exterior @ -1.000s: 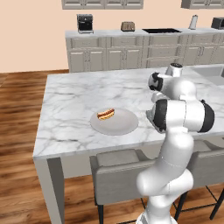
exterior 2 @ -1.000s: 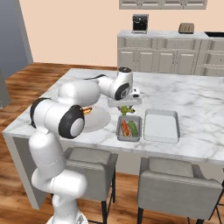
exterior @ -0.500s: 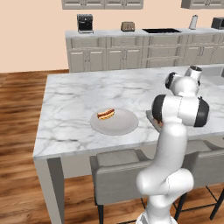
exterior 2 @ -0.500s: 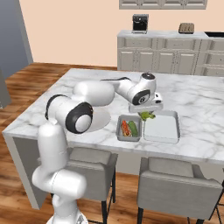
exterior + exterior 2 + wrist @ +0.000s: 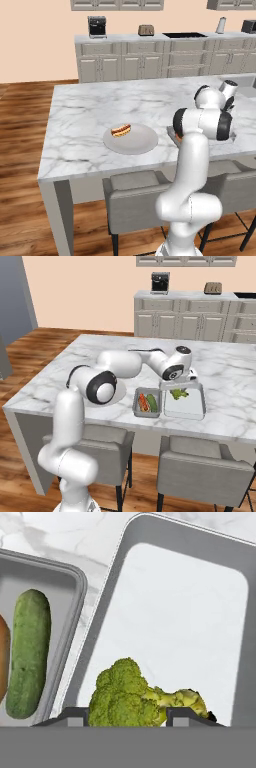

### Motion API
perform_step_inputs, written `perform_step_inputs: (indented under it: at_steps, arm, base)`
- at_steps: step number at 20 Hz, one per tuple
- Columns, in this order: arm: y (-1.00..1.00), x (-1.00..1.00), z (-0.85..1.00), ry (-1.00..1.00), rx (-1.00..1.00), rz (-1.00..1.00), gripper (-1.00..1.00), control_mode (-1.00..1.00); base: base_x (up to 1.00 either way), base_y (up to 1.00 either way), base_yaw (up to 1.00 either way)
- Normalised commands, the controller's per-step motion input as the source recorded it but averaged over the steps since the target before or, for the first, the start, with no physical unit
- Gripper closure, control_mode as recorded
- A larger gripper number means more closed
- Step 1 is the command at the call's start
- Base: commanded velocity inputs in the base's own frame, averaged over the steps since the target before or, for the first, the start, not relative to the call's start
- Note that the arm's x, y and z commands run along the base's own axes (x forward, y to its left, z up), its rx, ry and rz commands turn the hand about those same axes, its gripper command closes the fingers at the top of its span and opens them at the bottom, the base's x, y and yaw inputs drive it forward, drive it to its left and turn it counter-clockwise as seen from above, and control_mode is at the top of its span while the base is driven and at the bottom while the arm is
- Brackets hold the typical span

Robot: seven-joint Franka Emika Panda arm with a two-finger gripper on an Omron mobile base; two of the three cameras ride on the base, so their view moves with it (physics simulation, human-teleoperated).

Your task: Place one cooked food and one vegetable from the large plate to each tupperware container.

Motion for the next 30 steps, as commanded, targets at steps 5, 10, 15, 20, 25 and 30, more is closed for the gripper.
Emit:
perform_step_inputs:
  at_steps: [5, 10, 15, 20, 25, 30]
  arm:
    - [-0.26, 0.34, -0.39, 0.01, 0.00, 0.00, 1.00, -1.00]
    - [0.03, -0.02, -0.46, 0.01, 0.00, 0.06, 1.00, -1.00]
    - [0.11, 0.00, -0.29, 0.00, 0.00, 0.06, 1.00, -1.00]
    - [0.04, 0.00, -0.08, 0.00, 0.00, 0.01, 1.00, -1.00]
    - [0.16, -0.01, 0.00, 0.00, 0.00, 0.00, 1.00, -1.00]
    - [0.33, -0.04, -0.02, 0.01, 0.00, 0.00, 1.00, -1.00]
  base:
    - [0.00, 0.00, 0.00]
    - [0.00, 0.00, 0.00]
    - [0.00, 0.00, 0.00]
    - [0.00, 0.00, 0.00]
    - [0.00, 0.00, 0.00]
    - [0.00, 0.00, 0.00]
